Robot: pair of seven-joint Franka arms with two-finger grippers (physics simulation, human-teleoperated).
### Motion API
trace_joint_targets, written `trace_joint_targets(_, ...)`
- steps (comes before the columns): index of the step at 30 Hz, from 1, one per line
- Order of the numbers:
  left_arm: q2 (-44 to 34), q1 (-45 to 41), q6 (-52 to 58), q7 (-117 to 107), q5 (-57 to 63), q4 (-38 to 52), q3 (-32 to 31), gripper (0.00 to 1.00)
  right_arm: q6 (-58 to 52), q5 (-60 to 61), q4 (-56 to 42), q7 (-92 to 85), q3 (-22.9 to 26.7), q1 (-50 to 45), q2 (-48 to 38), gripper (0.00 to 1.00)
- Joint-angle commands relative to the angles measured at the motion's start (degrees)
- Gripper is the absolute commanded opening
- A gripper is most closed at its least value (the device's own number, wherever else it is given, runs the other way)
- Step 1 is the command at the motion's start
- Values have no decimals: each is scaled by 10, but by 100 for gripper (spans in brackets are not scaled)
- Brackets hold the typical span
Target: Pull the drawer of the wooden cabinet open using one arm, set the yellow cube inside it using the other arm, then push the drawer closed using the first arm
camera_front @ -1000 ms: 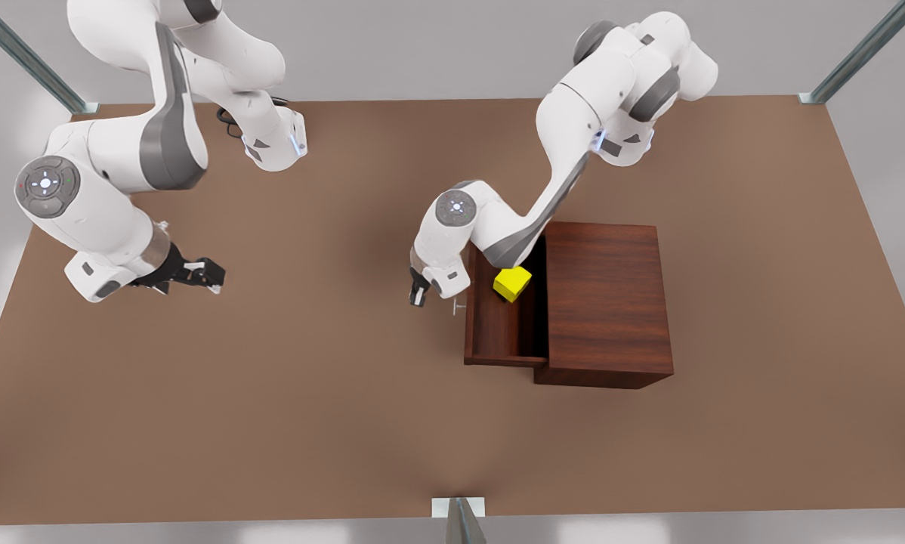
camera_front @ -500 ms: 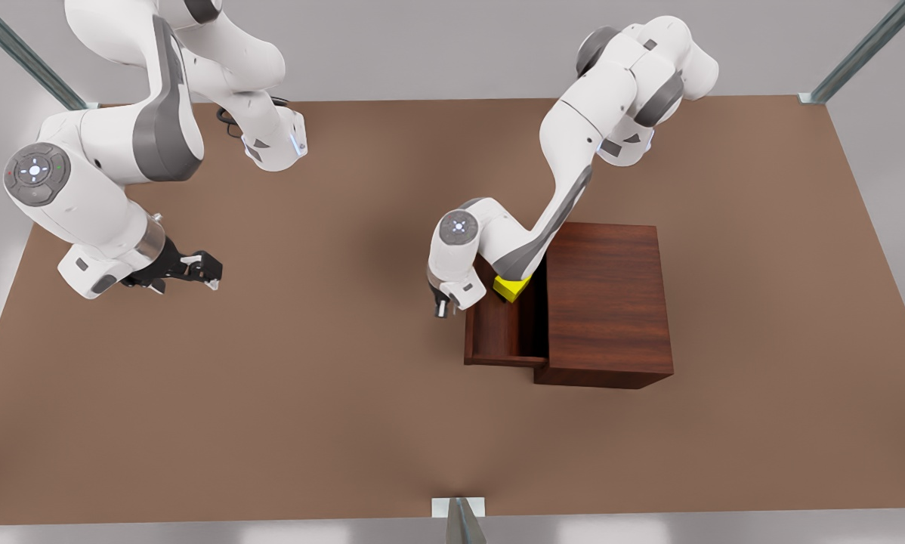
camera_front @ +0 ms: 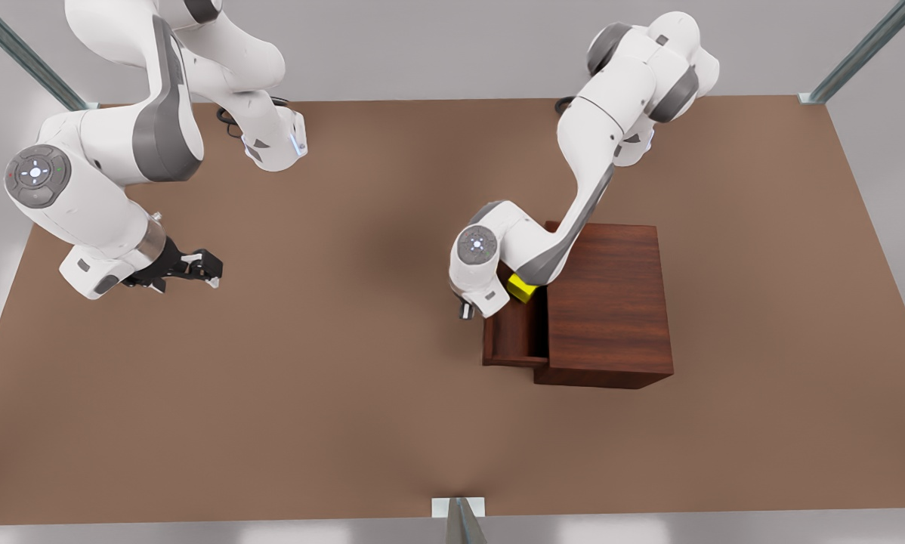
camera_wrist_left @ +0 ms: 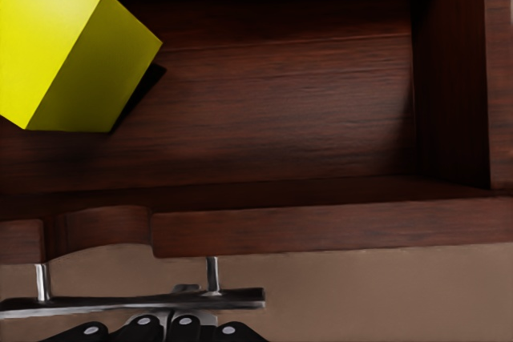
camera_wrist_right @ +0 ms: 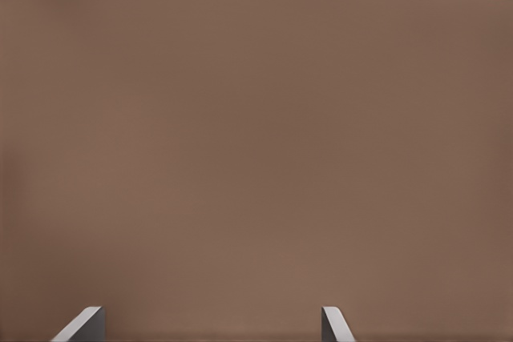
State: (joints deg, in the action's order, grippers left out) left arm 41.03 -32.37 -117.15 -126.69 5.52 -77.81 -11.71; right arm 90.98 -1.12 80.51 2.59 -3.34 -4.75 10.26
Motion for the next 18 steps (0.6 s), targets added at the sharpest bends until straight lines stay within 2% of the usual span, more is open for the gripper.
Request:
trace_joint_targets(1,-3,9,34,102,-9,0,-1,21,-2,1,-1,-11,0,0,-1,100)
trace_joint_targets(18,-11,53,119,177,-24,0,1,21,-2,1,0,-15,0,1,-1,100)
